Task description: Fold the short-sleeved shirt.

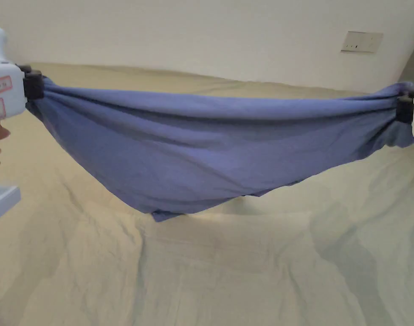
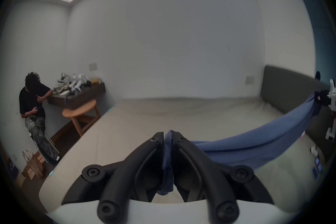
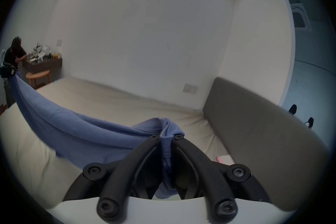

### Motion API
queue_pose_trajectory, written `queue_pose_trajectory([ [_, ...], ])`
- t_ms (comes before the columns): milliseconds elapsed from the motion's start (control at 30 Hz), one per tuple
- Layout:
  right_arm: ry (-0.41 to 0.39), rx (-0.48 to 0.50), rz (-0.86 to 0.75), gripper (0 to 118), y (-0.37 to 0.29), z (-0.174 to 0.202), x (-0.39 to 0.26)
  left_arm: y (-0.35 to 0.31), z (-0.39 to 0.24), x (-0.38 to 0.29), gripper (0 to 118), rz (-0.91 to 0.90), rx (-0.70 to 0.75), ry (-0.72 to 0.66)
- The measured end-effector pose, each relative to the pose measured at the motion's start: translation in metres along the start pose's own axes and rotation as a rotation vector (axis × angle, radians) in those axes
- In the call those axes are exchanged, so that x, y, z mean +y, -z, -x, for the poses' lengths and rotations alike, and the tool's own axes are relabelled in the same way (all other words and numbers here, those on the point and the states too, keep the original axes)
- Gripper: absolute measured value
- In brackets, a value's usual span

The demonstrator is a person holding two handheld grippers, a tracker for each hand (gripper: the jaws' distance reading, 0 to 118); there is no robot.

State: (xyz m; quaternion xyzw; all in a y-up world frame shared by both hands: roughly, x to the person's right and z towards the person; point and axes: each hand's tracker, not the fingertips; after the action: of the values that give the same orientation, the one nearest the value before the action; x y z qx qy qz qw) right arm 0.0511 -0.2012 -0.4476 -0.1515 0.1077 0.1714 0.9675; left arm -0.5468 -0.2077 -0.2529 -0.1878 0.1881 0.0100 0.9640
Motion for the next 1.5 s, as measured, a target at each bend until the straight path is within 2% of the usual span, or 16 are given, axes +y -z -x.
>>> queue_pose_trajectory([
  [133,-0.092,0.076,0.198,9,0.020,0.027,-0.095,0.011,-0.012,-0.094,8,0.188,-0.011,0.009],
  [333,-0.081,0.168,0.449,9,0.018,0.048,-0.205,-0.008,-0.031,-0.218,8,0.442,-0.002,0.075],
  [467,-0.148,0.235,0.605,9,-0.003,0.045,-0.256,-0.034,-0.032,-0.265,8,0.515,-0.003,0.091],
  [567,-0.040,0.320,0.706,9,-0.024,0.033,-0.281,-0.047,-0.033,-0.290,8,0.557,-0.020,0.166],
  [667,0.056,0.351,0.739,9,-0.043,0.023,-0.292,-0.059,-0.030,-0.300,8,0.574,-0.030,0.182],
  [800,0.026,0.358,0.754,9,-0.076,0.027,-0.293,-0.080,-0.023,-0.306,8,0.594,-0.047,0.163],
  [933,-0.016,0.365,0.789,9,-0.107,0.030,-0.304,-0.109,-0.023,-0.312,8,0.612,-0.067,0.237],
  [1100,0.049,0.376,0.852,9,-0.139,0.025,-0.319,-0.133,-0.011,-0.321,8,0.644,-0.085,0.188],
  [1267,0.099,0.363,0.873,9,-0.134,0.027,-0.337,-0.125,-0.013,-0.341,8,0.683,-0.093,0.184],
  [1300,0.101,0.357,0.878,11,-0.126,0.026,-0.342,-0.123,-0.015,-0.343,8,0.679,-0.087,0.185],
  [1333,0.096,0.343,0.874,25,-0.125,0.026,-0.342,-0.122,-0.016,-0.344,8,0.672,-0.086,0.183],
  [1367,0.077,0.324,0.874,46,-0.124,0.027,-0.339,-0.122,-0.017,-0.344,11,0.661,-0.090,0.182],
  [1400,0.016,0.277,0.868,72,-0.125,0.025,-0.334,-0.124,-0.018,-0.339,27,0.641,-0.085,0.185],
  [1433,0.014,0.289,0.839,95,-0.127,0.026,-0.324,-0.127,-0.019,-0.333,71,0.617,-0.052,0.186],
  [1467,0.034,0.297,0.778,101,-0.131,0.021,-0.312,-0.131,-0.018,-0.323,102,0.600,-0.051,0.166],
  [1500,0.061,0.285,0.718,102,-0.136,0.017,-0.297,-0.136,-0.017,-0.313,115,0.559,-0.060,0.135],
])
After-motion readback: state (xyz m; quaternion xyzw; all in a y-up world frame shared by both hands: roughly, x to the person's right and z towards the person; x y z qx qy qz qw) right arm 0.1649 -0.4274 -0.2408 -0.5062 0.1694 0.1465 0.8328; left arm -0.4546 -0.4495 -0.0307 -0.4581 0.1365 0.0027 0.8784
